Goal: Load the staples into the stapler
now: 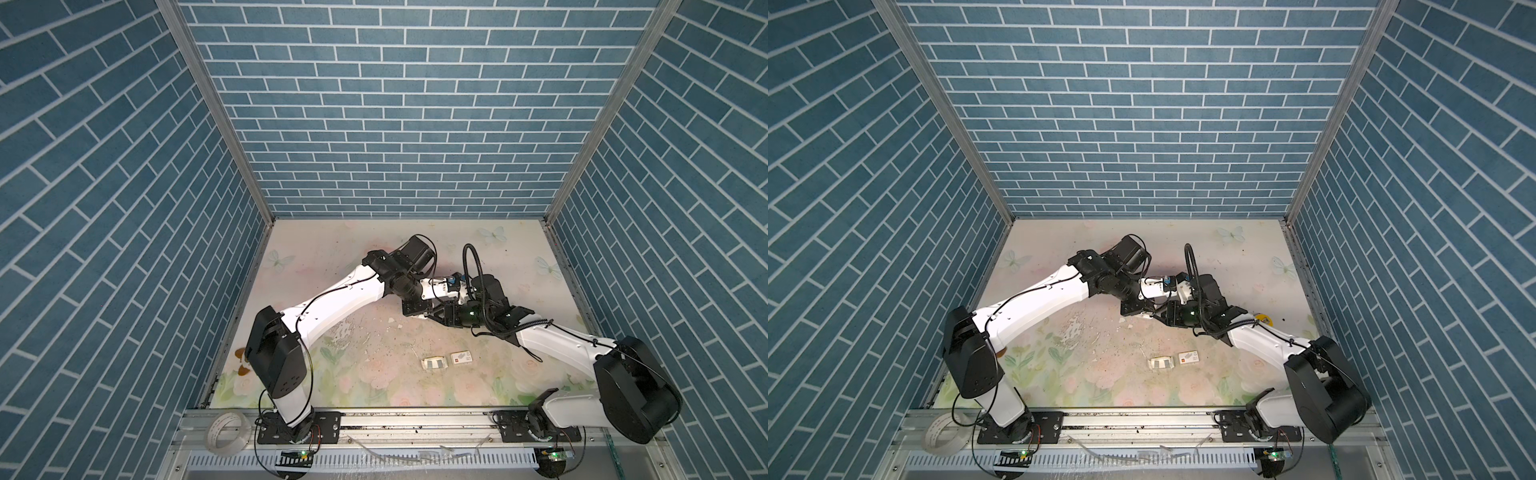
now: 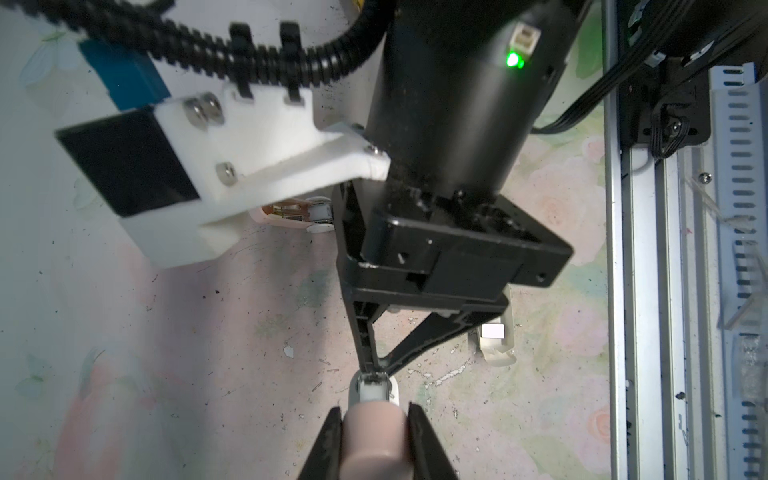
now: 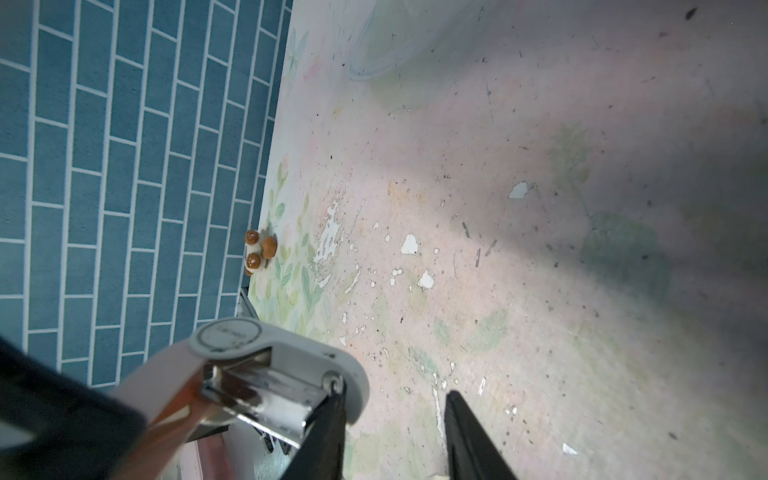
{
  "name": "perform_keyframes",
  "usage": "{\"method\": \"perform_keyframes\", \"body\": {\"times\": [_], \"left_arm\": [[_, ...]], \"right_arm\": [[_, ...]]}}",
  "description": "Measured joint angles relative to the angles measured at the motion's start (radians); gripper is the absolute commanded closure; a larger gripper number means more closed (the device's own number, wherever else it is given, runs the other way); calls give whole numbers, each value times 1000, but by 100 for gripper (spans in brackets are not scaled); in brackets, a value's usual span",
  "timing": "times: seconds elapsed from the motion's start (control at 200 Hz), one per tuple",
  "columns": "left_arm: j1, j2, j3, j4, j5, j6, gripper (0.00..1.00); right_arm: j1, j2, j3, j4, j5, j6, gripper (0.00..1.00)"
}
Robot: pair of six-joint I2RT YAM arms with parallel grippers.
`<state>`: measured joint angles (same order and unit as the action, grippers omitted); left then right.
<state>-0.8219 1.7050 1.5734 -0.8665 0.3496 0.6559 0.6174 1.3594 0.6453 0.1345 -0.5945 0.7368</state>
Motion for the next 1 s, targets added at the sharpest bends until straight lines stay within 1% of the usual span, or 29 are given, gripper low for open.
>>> {"method": "perform_keyframes", "body": {"times": [0.51,0.63,0.74,0.84,1.0], "left_arm": [[-1,-5,29,65,50,-71,100],[1,-5,29,76,53,-78,100],[13,-8,26,83,64,-84,100],[43,-17,15,83,93,-91,99],[112,-17,22,50,216,-100,98]], "right_arm": [[31,18,-30,104,3,27,59],[31,5,-51,100,31,26,53],[32,-69,-89,54,82,19,48],[32,-185,-140,32,118,5,43],[32,-370,-220,45,94,-27,36]]}}
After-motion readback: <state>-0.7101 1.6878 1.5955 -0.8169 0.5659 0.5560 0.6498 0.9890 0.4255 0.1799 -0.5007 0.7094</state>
